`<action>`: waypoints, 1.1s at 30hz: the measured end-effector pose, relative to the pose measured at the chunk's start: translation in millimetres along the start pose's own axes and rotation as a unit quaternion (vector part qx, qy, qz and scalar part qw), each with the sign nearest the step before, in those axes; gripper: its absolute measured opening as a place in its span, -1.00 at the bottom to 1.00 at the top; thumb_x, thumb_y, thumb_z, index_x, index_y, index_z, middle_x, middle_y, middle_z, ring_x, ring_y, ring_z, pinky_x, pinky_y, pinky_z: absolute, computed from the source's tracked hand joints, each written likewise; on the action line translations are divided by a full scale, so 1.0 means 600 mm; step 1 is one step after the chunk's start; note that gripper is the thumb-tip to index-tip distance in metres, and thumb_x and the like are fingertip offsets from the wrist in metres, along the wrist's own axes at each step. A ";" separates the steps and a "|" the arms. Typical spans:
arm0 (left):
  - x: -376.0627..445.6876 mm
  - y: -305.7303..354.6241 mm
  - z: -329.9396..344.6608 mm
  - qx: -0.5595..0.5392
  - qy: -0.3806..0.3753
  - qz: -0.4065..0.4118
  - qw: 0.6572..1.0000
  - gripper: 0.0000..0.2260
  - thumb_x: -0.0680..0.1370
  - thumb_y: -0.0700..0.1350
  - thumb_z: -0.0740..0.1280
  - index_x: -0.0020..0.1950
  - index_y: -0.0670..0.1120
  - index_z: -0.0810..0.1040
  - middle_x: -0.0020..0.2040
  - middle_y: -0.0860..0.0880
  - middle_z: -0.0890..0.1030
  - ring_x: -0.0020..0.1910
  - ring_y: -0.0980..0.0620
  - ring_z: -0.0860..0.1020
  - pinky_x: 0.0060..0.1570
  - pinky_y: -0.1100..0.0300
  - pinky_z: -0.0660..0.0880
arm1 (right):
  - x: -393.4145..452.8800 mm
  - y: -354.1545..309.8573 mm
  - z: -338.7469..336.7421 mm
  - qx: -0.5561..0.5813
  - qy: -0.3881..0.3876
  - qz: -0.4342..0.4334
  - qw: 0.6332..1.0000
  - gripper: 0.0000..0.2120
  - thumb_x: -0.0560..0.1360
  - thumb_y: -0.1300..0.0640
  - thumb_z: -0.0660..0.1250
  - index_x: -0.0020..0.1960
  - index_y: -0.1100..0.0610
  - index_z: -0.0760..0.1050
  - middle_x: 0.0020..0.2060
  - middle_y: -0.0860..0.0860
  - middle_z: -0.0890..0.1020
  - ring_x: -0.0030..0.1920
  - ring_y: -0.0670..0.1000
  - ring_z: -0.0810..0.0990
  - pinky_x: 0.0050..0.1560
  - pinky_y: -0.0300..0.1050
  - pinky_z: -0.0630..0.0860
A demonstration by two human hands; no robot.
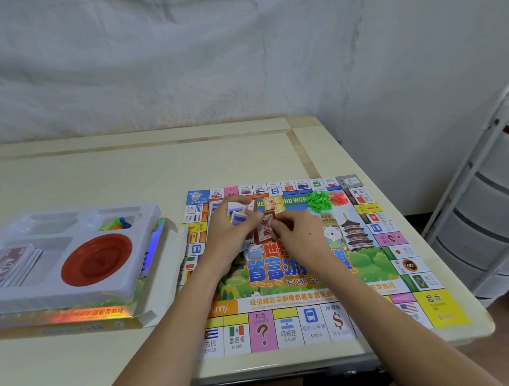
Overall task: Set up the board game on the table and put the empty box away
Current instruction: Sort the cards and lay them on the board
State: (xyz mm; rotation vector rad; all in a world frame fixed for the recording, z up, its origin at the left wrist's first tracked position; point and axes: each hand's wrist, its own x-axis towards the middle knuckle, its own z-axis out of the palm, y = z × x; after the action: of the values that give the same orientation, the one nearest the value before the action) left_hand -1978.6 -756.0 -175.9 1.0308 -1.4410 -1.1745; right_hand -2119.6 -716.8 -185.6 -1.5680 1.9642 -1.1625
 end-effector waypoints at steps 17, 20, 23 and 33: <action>0.086 -0.018 -0.061 -0.219 0.236 -0.040 0.946 -0.75 0.56 -0.36 0.23 0.01 0.00 0.51 -0.23 -0.08 0.60 -0.45 0.05 0.44 -0.34 0.13 0.45 | 0.163 -0.060 0.015 0.033 -0.065 0.116 0.991 -0.82 0.47 0.21 0.40 -0.18 0.33 0.65 -0.23 0.30 0.66 -0.28 0.04 0.48 -0.27 -0.09 0.44; 0.093 -0.028 -0.070 -0.246 0.237 -0.053 0.938 -0.74 0.57 -0.37 0.23 0.02 -0.01 0.50 -0.21 -0.10 0.60 -0.41 0.02 0.44 -0.31 0.11 0.44 | 0.191 -0.070 0.044 -0.061 -0.105 0.124 0.985 -0.81 0.46 0.22 0.35 -0.31 0.21 0.46 -0.32 0.19 0.51 -0.26 0.07 0.42 -0.26 -0.10 0.36; 0.094 -0.032 -0.076 -0.264 0.234 -0.059 0.934 -0.73 0.56 -0.38 0.21 0.02 -0.02 0.50 -0.18 -0.13 0.61 -0.40 0.00 0.44 -0.34 0.14 0.42 | 0.199 -0.070 0.056 -0.155 -0.116 0.106 0.975 -0.80 0.51 0.22 0.31 -0.27 0.24 0.43 -0.35 0.11 0.49 -0.28 0.10 0.46 -0.32 -0.19 0.39; 0.102 -0.026 -0.089 -0.395 0.162 -0.164 0.889 -0.88 0.60 -0.26 0.21 0.09 -0.09 0.44 -0.27 -0.06 0.51 -0.43 0.07 0.42 -0.41 0.22 0.41 | 0.188 -0.048 0.098 -0.286 -0.103 0.043 0.952 -0.69 0.52 0.32 0.20 -0.31 0.13 0.16 -0.33 0.03 0.28 -0.38 -0.06 0.26 -0.46 -0.26 0.12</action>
State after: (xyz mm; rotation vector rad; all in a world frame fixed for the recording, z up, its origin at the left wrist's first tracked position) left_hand -1935.5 -826.5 -177.6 0.8295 -0.4320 -1.5536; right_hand -2094.7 -844.5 -175.4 -1.7520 2.3163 -0.3772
